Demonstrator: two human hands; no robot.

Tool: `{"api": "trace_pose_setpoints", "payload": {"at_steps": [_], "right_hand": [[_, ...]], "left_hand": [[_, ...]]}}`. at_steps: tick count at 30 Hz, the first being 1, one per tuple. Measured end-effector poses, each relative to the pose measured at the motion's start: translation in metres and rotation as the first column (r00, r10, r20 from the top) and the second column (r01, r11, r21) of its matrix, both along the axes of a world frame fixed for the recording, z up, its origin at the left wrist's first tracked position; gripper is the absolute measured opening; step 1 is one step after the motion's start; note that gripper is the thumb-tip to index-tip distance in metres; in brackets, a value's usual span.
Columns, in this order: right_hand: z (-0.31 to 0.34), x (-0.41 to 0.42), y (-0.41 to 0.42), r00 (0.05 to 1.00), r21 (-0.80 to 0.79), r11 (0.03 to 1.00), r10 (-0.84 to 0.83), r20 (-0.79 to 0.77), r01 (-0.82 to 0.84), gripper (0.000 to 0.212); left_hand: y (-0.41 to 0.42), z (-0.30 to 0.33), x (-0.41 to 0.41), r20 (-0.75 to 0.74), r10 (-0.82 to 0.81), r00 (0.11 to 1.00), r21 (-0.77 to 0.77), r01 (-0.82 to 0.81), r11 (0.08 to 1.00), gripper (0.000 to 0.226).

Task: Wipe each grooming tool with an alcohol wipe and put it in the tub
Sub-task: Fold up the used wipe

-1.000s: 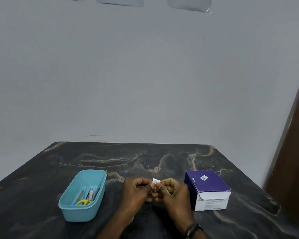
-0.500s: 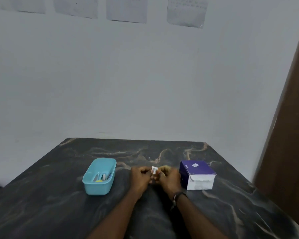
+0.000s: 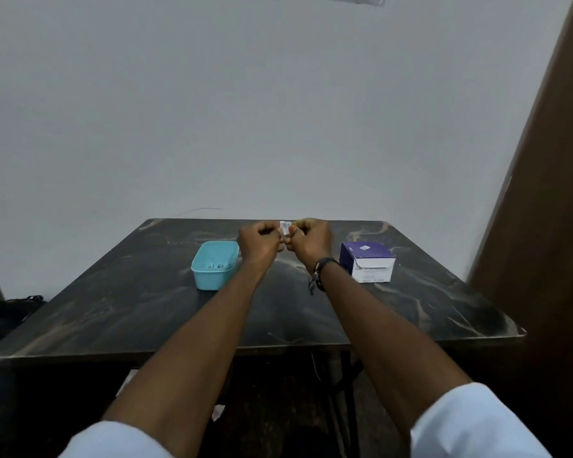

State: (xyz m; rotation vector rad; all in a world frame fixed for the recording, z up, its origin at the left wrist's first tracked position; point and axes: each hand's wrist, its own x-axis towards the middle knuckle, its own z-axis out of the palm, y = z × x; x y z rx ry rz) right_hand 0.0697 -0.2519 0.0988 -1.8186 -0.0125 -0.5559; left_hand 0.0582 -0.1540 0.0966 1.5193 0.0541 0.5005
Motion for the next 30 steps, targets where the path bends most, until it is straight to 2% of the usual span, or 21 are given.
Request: {"api": "trace_pose_setpoints", "payload": {"at_steps": [5, 10, 18, 25, 30], "right_hand": [[0.007, -0.02, 0.008, 0.999, 0.009, 0.999, -0.032, 0.006, 0.032, 0.027], [0.009, -0.035, 0.015, 0.999, 0.004, 0.999, -0.043, 0.014, 0.043, 0.009], [-0.001, -0.052, -0.002, 0.995, -0.033, 0.994, -0.101, -0.009, 0.101, 0.01], [-0.022, -0.069, -0.067, 0.971, -0.053, 0.971, -0.237, -0.04, 0.234, 0.012], [-0.032, -0.1, -0.148, 0.917, -0.088, 0.919, -0.39, -0.078, 0.384, 0.01]], "left_hand": [[0.01, 0.009, -0.022, 0.049, -0.025, 0.999, -0.002, 0.025, 1.0, 0.011], [0.014, 0.01, -0.035, 0.063, -0.011, 0.998, -0.011, 0.012, 1.0, 0.011], [-0.003, -0.003, -0.044, 0.028, -0.053, 0.998, -0.057, 0.054, 0.997, 0.013], [-0.07, -0.021, -0.047, -0.011, -0.165, 0.986, -0.102, 0.163, 0.981, 0.013], [-0.155, -0.035, -0.058, -0.055, -0.32, 0.946, -0.104, 0.313, 0.944, 0.013]]}}
